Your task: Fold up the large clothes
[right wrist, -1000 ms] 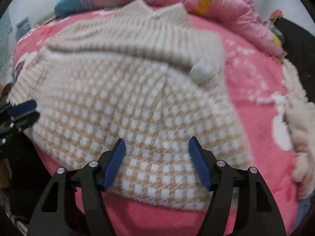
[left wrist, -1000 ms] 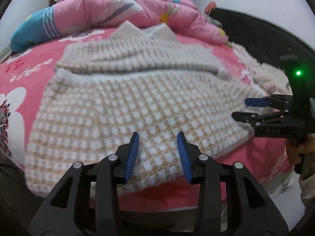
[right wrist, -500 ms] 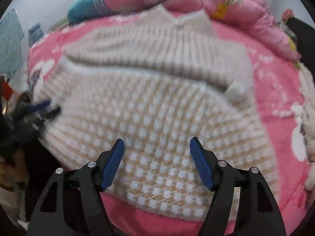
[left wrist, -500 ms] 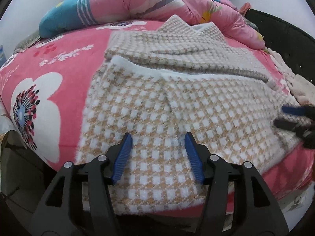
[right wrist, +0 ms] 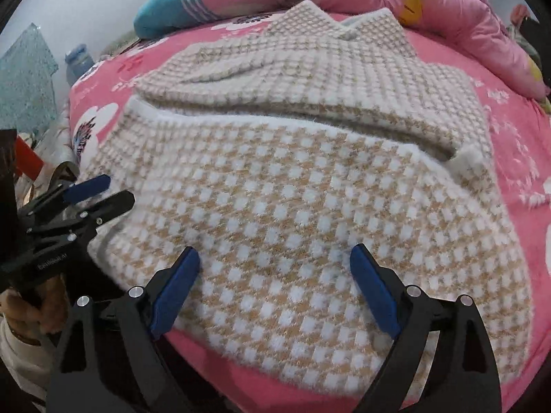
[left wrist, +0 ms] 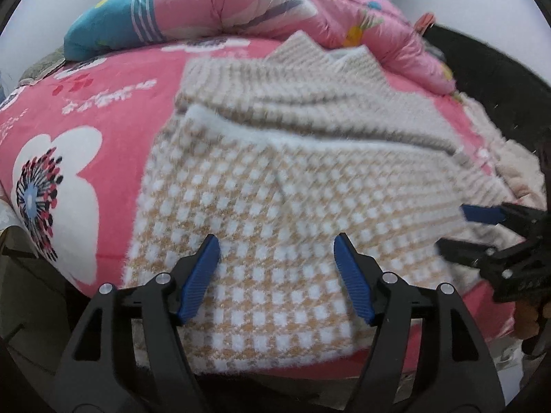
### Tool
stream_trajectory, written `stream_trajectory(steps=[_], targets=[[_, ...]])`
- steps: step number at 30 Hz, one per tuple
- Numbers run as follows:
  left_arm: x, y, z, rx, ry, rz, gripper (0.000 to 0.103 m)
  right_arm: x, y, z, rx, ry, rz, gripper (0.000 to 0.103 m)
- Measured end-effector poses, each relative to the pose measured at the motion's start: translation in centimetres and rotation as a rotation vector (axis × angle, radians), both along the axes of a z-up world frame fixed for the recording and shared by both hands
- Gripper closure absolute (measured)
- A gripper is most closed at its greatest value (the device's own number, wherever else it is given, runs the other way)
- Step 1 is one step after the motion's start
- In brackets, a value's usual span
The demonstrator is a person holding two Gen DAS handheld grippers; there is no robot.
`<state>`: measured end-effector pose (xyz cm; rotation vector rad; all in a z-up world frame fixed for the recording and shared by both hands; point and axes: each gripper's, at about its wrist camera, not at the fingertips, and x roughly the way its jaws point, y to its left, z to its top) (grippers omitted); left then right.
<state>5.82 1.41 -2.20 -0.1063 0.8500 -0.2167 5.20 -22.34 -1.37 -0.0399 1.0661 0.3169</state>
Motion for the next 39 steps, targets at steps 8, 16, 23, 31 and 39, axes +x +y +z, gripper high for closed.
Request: stream_trajectory(steps=[8,16,23,31,39], targets=[[2.0,1.3,-1.5,0.060,0.063,0.079,0.032,-3.3,3.8,2.3,-0.067,-0.147,0.148,0.016],[2.0,1.1,-1.4,0.057,0.045,0.068,0.030,-2.3,5.0,0.3,-0.144,-0.085,0.142,0.013],[1.9,1.2,-1.3,0.048,0.048,0.073,0.029,-2.5,5.2,3.6,-0.111,-0.192,0.127,0.013],[2.1,1.5,-1.4,0.033,0.059,0.068,0.028,-1.2,6.7,-0.4,-0.166,-0.106,0.130,0.011],[2.1,1.4,-1.4,0.023,0.064,0.069,0.025,-1.3,1.5,3.1,-0.165,-0.166,-0.039,0.011]])
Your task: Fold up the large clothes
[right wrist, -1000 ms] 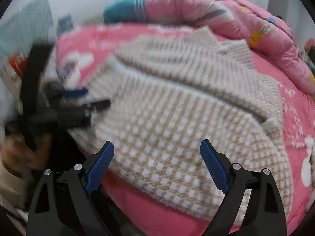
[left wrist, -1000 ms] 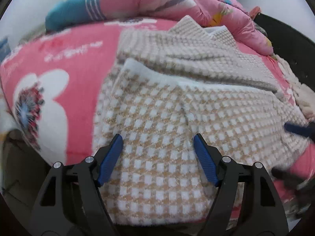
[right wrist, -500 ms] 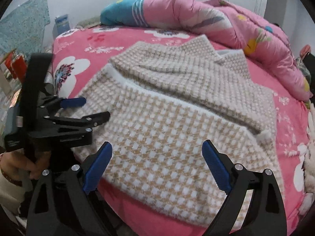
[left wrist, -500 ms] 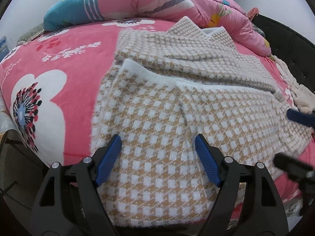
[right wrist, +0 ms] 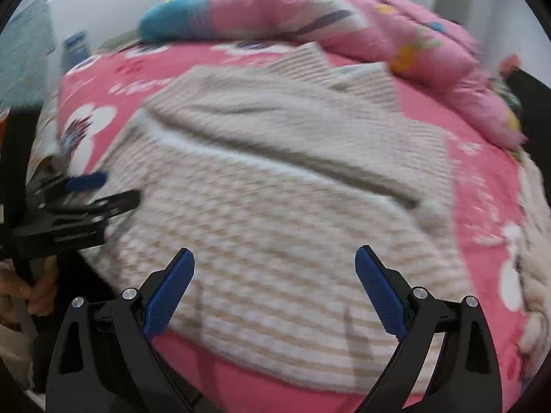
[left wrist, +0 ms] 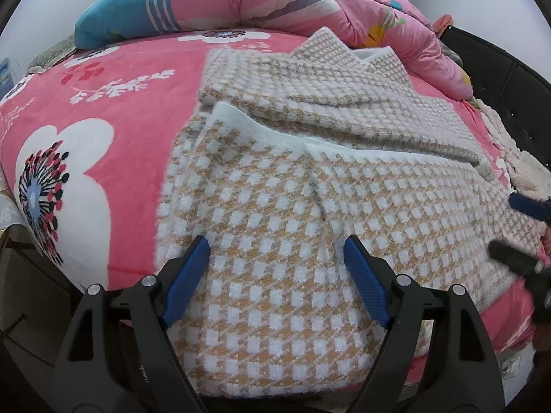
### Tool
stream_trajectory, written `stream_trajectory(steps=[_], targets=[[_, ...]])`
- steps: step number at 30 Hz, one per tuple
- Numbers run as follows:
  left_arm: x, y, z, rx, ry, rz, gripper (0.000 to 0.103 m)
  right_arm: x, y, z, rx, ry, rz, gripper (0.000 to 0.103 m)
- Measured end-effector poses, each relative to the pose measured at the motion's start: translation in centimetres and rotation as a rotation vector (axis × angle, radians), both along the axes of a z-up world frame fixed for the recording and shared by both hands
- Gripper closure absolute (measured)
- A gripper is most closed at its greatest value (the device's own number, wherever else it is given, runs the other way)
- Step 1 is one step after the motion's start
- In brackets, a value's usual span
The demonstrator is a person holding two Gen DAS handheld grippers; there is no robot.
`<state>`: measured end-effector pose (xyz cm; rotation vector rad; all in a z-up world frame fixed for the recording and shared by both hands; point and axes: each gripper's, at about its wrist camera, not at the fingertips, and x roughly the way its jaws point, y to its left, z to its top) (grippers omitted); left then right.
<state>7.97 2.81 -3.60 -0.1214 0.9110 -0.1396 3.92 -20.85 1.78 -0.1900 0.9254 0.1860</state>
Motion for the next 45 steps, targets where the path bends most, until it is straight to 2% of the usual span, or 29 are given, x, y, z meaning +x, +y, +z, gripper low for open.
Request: stream_trajectory(steps=[5,8,10,11,16,19,21,24,28,31,33,36,45], targets=[[0.2,-0.1,0.0,0.000,0.010,-0.003,0.022,0.3,-4.5,-0.1,0.015,0.015,-0.135,0.011],[0.4,-0.1,0.0,-0.005,0.013,-0.003,0.021,1.1,-6.1,-2.5,0.017,0.086,-0.190,0.011],[0.4,-0.2,0.0,-0.009,0.015,0.000,0.021,1.8,-6.7,-4.8,0.033,0.141,-0.200,0.009],[0.4,-0.1,0.0,-0.010,0.016,-0.001,0.021,1.8,-7.0,-5.1,0.058,0.135,-0.204,0.008],[0.5,0.6,0.9,-0.043,0.014,0.014,0.021,2.3,-7.3,-5.0,0.066,0.137,-0.197,0.007],[-0.4,0.4,2.7,-0.021,-0.042,0.030,0.021,2.5,-7.4,-5.1,0.073,0.136,-0.196,0.007],[-1.3,-0.4,4.2,-0.003,-0.093,0.003,0.021,2.6,-7.3,-5.1,0.069,0.135,-0.197,0.007],[-1.7,-2.2,5.0,-0.011,-0.112,-0.068,0.021,2.4,-7.3,-5.1,0.069,0.139,-0.199,0.007],[-1.2,-4.9,3.2,0.012,-0.044,-0.130,0.021,2.4,-7.3,-5.1,0.071,0.143,-0.200,0.007],[-0.5,-6.4,0.1,0.038,0.038,-0.146,0.018,2.4,-7.3,-5.1,0.073,0.143,-0.200,0.007],[-0.7,-6.4,-0.1,0.028,0.012,-0.144,0.017,2.4,-7.3,-5.1,0.072,0.143,-0.200,0.007],[-0.7,-6.2,-0.1,0.007,0.023,-0.145,0.017,2.4,-7.3,-5.1,0.078,0.139,-0.200,0.006],[-0.6,-6.2,-0.1,0.007,0.024,-0.146,0.017,2.1,-7.2,-5.2,0.080,0.133,-0.205,0.006]])
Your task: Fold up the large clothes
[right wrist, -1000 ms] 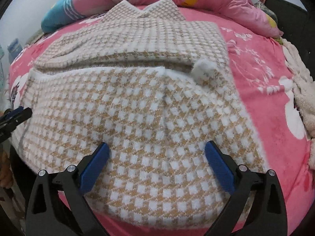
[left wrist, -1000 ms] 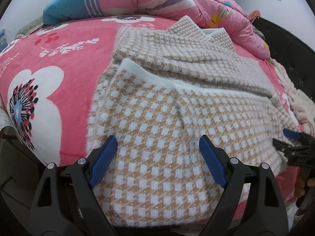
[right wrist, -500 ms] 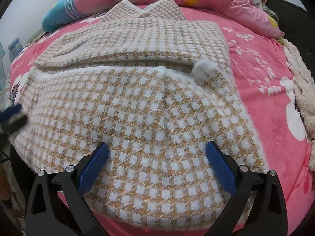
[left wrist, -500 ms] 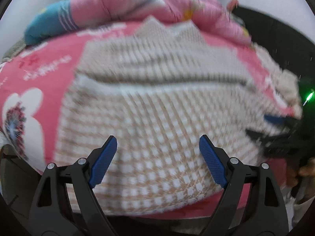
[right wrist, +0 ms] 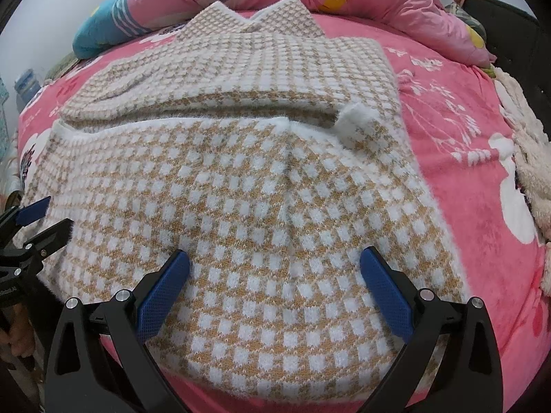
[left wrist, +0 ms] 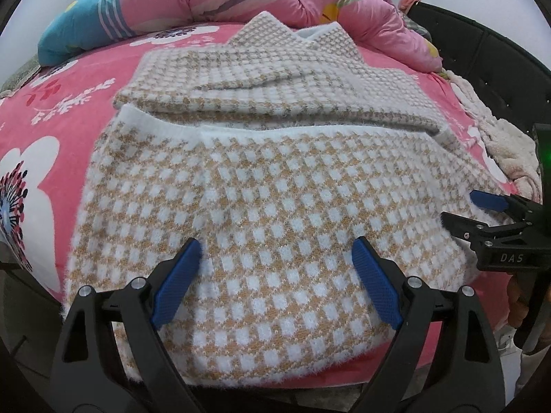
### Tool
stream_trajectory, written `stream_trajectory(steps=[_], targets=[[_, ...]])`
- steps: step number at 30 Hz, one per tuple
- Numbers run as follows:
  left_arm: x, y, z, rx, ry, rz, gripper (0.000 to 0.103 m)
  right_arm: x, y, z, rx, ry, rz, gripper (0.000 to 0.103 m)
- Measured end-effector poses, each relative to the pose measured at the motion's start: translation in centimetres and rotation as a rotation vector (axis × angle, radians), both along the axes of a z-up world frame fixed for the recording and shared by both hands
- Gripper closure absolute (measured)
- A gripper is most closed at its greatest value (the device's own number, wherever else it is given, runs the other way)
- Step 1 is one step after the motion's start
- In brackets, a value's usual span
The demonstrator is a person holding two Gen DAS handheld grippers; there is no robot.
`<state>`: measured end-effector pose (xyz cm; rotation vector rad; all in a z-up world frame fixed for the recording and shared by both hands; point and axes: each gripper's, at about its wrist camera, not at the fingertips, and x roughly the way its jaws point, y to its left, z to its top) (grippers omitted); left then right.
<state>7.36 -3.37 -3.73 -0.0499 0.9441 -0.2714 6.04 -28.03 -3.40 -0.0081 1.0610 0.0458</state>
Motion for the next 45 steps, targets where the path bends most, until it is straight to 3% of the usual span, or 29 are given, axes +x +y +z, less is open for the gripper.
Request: stream_trajectory(steps=[37,45], targets=[[0.2,0.1,0.0,0.001,0.003,0.002,0.017,0.2,-0.3,0.0,0.003,0.005,0.000,0.006],[0.5,0.7,1.1,0.008,-0.015,0.022,0.017,0.2,-0.3,0.0,0.004,0.005,0.000,0.006]])
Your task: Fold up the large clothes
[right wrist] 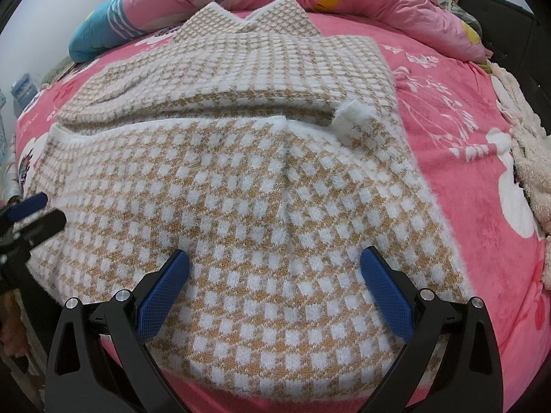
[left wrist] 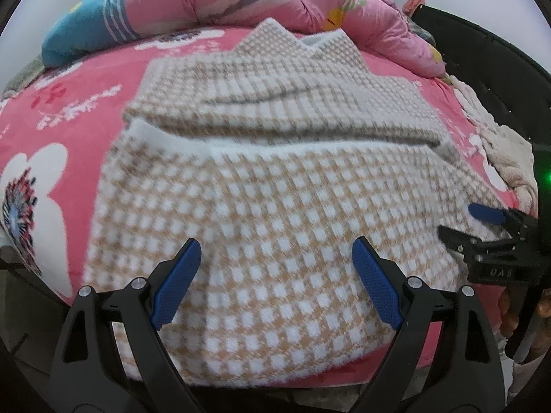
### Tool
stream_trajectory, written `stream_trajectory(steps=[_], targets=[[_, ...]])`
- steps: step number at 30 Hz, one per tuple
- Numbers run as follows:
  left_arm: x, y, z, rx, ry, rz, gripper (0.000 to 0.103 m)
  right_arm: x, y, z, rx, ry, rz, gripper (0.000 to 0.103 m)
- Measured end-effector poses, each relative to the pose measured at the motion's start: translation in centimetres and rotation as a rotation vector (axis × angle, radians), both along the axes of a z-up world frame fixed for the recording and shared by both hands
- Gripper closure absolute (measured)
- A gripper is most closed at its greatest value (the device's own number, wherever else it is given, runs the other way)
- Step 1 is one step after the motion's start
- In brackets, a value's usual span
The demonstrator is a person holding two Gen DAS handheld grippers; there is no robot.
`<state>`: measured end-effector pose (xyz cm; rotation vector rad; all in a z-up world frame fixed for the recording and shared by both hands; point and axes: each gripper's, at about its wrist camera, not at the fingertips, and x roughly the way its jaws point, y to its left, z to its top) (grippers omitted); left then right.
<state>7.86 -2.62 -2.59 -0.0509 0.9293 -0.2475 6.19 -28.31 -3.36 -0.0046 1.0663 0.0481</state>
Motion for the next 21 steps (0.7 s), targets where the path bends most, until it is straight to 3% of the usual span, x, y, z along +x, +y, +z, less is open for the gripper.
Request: stream_trajectory(steps=[8,21], targets=[[2.2,0.3,-0.8,0.037,0.030,0.027,0.015,0.0,0.1,0.0,-0.001,0.001,0.000,0.006],[1.6,0.1,-0.9,0.048,0.018,0.027,0.014,0.0,0.0,0.0,0.000,0.008,-0.017,0.006]])
